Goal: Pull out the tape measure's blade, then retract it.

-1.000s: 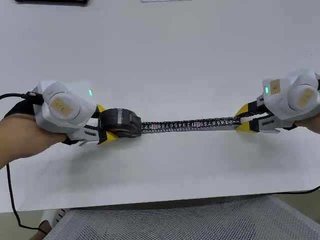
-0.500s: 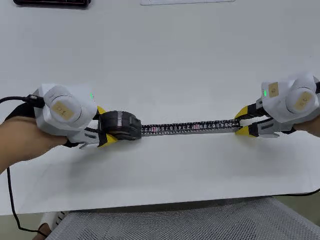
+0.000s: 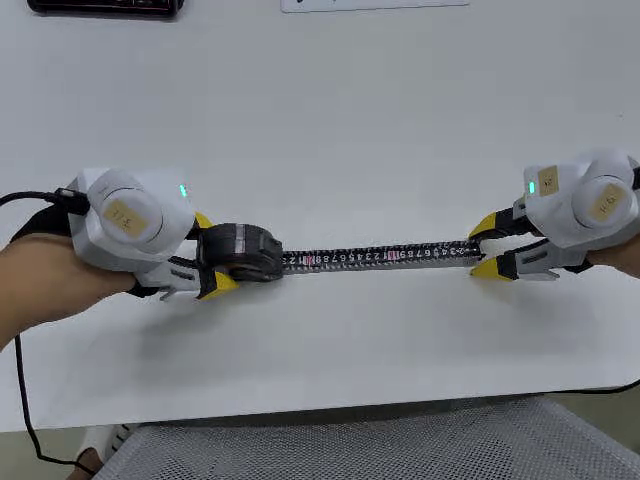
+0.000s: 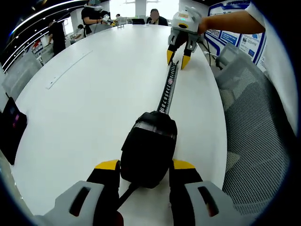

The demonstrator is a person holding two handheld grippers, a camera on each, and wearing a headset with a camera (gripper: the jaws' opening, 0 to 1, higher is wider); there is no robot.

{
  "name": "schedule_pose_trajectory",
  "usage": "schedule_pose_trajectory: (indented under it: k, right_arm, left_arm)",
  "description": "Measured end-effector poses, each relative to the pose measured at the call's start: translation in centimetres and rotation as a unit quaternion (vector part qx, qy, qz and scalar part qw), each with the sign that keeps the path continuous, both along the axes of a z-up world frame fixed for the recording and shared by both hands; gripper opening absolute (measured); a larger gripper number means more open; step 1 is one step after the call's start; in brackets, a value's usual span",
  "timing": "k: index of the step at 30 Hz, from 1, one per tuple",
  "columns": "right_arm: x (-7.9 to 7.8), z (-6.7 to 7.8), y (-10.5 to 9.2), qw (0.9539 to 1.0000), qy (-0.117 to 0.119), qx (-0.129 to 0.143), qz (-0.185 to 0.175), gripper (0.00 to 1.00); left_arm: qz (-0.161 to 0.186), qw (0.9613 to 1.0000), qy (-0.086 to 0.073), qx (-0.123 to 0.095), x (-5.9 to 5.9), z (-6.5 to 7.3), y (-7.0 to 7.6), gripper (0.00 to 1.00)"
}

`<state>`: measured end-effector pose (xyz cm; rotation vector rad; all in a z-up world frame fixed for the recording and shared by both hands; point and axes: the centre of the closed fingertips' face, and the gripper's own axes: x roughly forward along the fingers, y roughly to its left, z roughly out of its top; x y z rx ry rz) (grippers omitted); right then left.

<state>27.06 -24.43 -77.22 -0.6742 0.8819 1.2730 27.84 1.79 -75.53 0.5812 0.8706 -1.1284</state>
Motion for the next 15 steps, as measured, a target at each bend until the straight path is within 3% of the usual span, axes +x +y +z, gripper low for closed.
schedule_pose_trajectory:
  k: [4,12,15]
  right_arm:
    - [0.12,0.29,0.20,0.9996,0.008,0.017,-0.020,0.25]
    - [0.24,0.40,0.35,0.9994,0.005,0.022,-0.027,0.26]
    - [0.37,0.84,0.59,0.9984,0.002,0.035,-0.045,0.28]
  left_arm:
    - [0.016,0.9998,0.006,-0.011,0.04,0.30,0.19,0.41]
    - [0.024,0.9995,0.004,-0.018,0.11,0.53,0.19,0.43]
    - [0.032,0.9992,0.001,-0.024,0.14,0.83,0.16,0.44]
